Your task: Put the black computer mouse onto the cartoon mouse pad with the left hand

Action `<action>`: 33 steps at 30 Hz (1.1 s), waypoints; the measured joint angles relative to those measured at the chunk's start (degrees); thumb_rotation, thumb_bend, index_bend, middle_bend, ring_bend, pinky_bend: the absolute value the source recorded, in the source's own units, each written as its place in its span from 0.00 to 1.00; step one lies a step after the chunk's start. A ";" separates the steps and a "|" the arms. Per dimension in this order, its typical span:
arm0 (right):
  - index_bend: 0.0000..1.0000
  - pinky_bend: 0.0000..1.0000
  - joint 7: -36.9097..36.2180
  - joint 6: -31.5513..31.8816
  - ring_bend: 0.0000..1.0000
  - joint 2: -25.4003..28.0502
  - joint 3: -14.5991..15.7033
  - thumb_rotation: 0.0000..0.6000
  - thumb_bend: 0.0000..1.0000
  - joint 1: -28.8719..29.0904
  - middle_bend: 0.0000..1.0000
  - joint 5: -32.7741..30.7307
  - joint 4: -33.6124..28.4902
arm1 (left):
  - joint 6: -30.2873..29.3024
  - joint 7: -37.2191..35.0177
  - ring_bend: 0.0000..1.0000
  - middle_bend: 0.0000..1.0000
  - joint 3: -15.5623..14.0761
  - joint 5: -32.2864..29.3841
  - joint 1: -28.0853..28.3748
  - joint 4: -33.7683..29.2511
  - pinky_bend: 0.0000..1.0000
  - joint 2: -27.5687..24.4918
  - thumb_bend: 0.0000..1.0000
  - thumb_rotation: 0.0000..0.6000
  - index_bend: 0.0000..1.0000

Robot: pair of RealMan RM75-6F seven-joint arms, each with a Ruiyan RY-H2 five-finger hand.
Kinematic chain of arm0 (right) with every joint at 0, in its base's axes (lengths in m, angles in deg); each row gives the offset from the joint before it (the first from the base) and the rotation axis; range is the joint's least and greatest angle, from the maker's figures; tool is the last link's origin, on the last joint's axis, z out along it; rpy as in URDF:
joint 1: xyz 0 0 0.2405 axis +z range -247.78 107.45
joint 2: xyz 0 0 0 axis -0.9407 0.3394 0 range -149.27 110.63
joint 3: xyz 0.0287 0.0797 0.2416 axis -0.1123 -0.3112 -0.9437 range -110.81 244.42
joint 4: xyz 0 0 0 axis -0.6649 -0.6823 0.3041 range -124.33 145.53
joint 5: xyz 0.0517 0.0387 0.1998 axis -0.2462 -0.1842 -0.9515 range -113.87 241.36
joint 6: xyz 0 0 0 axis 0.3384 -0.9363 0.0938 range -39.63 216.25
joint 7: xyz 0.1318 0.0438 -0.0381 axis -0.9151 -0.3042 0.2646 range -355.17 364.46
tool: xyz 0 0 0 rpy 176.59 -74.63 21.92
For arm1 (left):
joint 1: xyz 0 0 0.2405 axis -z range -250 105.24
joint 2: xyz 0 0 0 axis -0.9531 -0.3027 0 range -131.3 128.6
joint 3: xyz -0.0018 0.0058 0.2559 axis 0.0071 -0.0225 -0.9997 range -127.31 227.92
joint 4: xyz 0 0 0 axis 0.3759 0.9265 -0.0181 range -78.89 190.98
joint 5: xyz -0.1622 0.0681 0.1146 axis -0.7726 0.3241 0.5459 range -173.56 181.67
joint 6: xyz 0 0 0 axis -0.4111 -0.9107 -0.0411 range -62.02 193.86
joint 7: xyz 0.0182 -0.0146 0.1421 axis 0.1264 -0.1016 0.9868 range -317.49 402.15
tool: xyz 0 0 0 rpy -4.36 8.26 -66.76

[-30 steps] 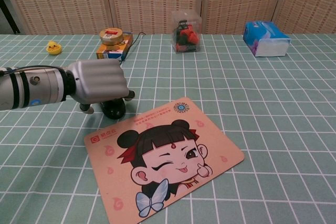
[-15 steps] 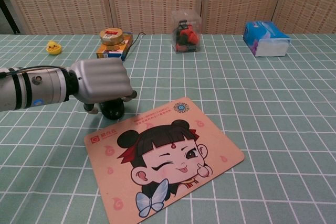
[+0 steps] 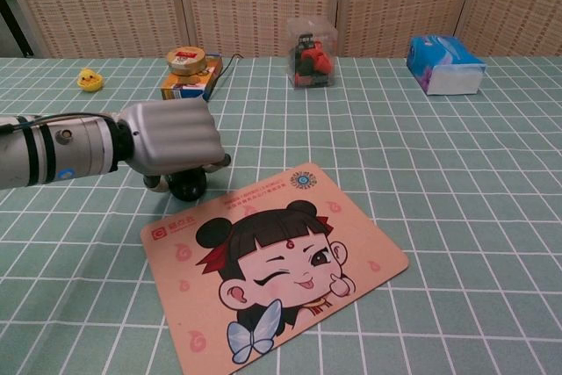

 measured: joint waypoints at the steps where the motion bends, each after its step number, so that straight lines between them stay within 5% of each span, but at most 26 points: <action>1: 0.28 0.41 -0.02 0.00 0.26 0.01 -0.01 1.00 0.02 -0.01 0.35 -0.03 0.02 | -0.05 -0.18 1.00 0.89 -0.02 0.13 0.01 0.00 1.00 0.03 0.19 1.00 0.53; 20: 0.28 0.41 -0.36 -0.04 0.26 0.09 -0.05 1.00 0.02 -0.05 0.35 -0.02 0.06 | -1.73 -0.98 1.00 0.89 0.26 1.49 0.04 -5.01 1.00 -2.31 0.19 1.00 0.67; 33: 0.28 0.41 -0.42 1.26 0.26 0.26 0.19 1.00 0.02 -0.54 0.35 0.98 -0.31 | -5.30 17.29 1.00 0.89 -1.73 -8.72 0.50 -20.64 1.00 -5.82 0.19 1.00 0.67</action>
